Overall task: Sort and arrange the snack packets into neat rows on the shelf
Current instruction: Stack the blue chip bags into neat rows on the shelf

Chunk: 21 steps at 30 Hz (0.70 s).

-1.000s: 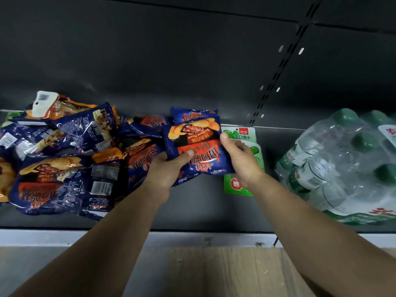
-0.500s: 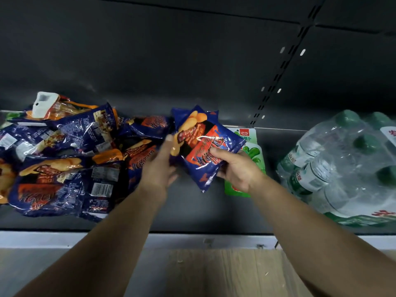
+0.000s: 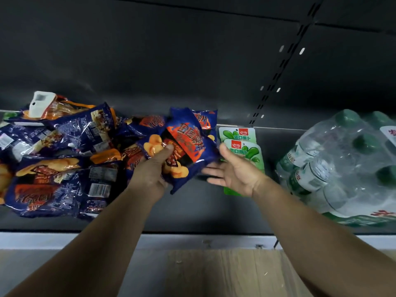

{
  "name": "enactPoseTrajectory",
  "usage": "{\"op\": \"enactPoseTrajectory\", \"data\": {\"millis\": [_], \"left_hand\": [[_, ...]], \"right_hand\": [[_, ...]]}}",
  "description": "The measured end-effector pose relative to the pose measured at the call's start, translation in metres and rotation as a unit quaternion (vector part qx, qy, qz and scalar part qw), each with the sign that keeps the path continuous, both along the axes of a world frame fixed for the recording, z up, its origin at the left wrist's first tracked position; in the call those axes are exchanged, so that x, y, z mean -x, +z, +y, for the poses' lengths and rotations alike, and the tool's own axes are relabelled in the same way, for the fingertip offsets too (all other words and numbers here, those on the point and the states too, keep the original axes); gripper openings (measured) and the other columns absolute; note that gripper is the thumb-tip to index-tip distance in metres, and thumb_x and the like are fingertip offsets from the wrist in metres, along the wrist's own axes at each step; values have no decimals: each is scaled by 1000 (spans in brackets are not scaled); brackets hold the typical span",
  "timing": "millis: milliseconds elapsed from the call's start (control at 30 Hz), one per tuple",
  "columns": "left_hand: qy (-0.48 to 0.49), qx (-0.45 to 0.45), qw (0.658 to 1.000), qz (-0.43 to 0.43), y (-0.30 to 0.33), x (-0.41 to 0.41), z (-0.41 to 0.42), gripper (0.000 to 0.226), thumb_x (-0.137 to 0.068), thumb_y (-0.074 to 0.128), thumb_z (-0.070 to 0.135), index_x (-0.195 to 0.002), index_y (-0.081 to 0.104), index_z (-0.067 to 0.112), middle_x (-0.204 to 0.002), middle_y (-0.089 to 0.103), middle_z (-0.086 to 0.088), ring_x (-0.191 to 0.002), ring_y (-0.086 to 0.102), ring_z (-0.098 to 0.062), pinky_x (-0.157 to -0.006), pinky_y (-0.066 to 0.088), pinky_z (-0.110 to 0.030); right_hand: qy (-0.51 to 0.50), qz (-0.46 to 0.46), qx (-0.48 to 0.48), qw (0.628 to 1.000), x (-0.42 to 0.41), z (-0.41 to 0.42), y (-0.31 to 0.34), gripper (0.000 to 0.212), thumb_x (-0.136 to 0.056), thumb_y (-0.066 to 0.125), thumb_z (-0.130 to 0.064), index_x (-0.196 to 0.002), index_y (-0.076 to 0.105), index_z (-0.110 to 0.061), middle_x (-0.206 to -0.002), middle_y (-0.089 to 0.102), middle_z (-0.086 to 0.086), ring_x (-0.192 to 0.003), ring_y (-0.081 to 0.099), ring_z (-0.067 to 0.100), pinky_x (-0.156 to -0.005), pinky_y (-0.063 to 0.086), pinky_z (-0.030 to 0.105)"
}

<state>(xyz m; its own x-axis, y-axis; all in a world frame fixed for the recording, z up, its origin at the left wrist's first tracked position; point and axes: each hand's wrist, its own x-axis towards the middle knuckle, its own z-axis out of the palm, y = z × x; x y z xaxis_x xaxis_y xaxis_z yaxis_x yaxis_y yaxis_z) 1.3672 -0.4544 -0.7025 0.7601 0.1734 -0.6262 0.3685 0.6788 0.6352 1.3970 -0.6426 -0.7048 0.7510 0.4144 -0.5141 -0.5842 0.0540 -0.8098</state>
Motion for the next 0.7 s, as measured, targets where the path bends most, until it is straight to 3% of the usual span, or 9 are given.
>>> {"op": "enactPoseTrajectory", "data": {"millis": [67,100,200,267,333,433,533,600,700], "left_hand": [[49,26,998,-16,1,-1,-6,38,-79,73,13,-114,60,20,-92,73,3,-84,71,-18,-65,57,-36],[69,29,997,-22,0,-1,-9,46,-77,74,15,-120,58,20,-101,72,0,-90,70,-21,-73,57,-41],[91,17,995,-26,2,4,-22,45,-78,74,16,-119,57,21,-108,70,-6,-93,69,-24,-81,56,-46],[95,15,995,-26,1,9,-33,34,-81,72,12,-109,56,22,-103,69,-6,-89,69,-23,-80,56,-45],[93,5,995,-26,0,11,-36,30,-82,70,13,-106,55,23,-105,68,-6,-90,68,-21,-80,56,-41],[72,-20,997,-19,-4,7,-19,51,-81,71,28,-128,51,21,-113,68,-3,-96,68,-18,-76,57,-32],[-56,-172,983,-21,-10,10,-1,48,-83,70,28,-128,54,21,-115,66,-2,-95,66,-15,-76,53,-29],[-204,-281,938,-16,-16,17,-1,35,-82,71,24,-116,63,21,-111,68,-4,-96,66,-18,-86,52,-35],[-255,-300,919,-3,-28,21,-10,17,-85,69,22,-102,68,21,-103,71,-6,-93,67,-20,-91,52,-41]], "right_hand": [[22,20,-3,1000,5,6,-5,96,-30,80,-73,-111,57,-26,-110,67,4,-100,65,16,-73,55,30],[31,25,-9,999,8,11,-6,95,-31,80,-72,-110,58,-26,-109,67,2,-100,65,15,-74,54,30],[2,13,-43,999,15,31,-3,45,-65,68,-49,-102,61,-23,-106,68,1,-98,64,16,-85,51,34],[-60,6,-61,996,16,41,-7,25,-76,68,-30,-99,64,-21,-97,71,0,-90,66,17,-83,53,35],[-104,3,-52,993,14,42,-11,14,-83,67,-16,-97,65,-19,-89,72,0,-81,68,16,-75,55,32],[-112,-11,0,994,6,24,-14,12,-84,66,-9,-92,65,-18,-78,73,-3,-70,69,12,-68,55,28],[-57,-36,84,994,1,-1,-20,20,-76,74,-10,-94,67,-17,-86,74,2,-83,69,21,-88,53,40],[-17,-28,125,992,2,-10,-24,29,-74,77,-9,-99,66,-17,-96,74,6,-92,68,25,-92,51,42],[-42,-26,146,988,1,-14,-31,35,-75,76,-5,-106,61,-13,-104,71,11,-95,68,28,-91,53,45]]}}
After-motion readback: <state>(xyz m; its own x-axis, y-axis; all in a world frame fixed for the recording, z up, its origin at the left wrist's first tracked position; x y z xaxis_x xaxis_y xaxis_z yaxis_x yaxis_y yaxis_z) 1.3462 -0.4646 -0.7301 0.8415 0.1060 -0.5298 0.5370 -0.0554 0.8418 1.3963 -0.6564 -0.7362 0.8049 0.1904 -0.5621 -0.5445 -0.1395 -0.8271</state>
